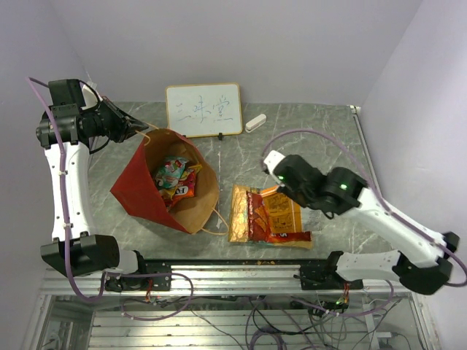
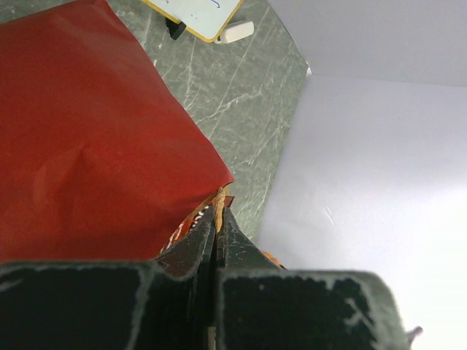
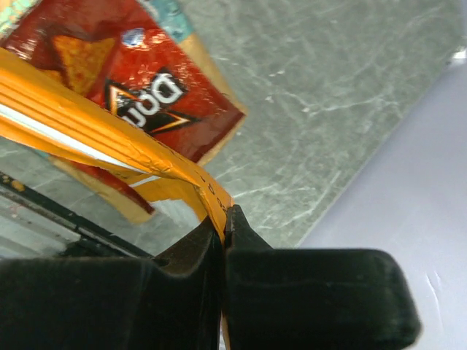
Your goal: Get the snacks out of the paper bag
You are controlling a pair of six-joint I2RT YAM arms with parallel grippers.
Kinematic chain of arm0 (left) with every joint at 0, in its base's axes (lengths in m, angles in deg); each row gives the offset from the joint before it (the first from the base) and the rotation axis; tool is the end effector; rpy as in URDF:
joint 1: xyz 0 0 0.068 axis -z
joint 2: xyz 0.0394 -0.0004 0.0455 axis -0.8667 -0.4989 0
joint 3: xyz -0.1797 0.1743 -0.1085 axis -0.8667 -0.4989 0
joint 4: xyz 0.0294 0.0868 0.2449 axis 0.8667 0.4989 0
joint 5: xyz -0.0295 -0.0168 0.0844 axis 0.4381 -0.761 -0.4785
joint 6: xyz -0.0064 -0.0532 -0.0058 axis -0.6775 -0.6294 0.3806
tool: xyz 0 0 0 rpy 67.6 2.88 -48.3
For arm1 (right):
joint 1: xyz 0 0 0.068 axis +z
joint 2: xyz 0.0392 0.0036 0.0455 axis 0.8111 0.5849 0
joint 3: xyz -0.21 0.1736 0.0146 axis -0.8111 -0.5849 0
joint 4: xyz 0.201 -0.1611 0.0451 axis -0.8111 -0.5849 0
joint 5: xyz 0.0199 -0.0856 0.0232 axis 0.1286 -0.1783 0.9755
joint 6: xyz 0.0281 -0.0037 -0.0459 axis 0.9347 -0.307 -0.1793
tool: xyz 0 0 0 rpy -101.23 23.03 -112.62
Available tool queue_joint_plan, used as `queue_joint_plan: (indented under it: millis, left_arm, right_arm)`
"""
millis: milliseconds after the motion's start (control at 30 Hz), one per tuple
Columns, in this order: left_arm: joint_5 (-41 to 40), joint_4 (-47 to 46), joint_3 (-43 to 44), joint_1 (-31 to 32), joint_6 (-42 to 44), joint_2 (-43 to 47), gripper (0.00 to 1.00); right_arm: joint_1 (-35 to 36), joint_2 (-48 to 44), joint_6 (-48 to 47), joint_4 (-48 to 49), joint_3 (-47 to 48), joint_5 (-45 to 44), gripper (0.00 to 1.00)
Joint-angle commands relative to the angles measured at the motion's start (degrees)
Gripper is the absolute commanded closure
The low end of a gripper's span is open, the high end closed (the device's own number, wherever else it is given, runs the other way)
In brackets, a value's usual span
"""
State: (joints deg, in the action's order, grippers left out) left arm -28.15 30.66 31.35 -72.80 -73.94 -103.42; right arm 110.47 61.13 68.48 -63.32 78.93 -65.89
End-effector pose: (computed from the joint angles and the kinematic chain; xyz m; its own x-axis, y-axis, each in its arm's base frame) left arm 0.2601 0.0372 0.4380 -0.6309 -0.7368 -0.2430 -0.2854 0.5116 -0.8104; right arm 0.1168 0.1423 0.3812 -0.4152 -0.7710 -0.4828 -0.6104 0.6296 -0.4806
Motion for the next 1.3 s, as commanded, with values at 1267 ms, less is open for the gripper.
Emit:
queue_joint_plan:
  millis: [1267]
  left_arm:
    - [2.1, -4.2, -1.2, -1.1, -1.3, 0.4, 0.93]
  right_arm:
    - [-14.9, 3.3, 38.5, -6.5, 14.3, 0.5, 1.0]
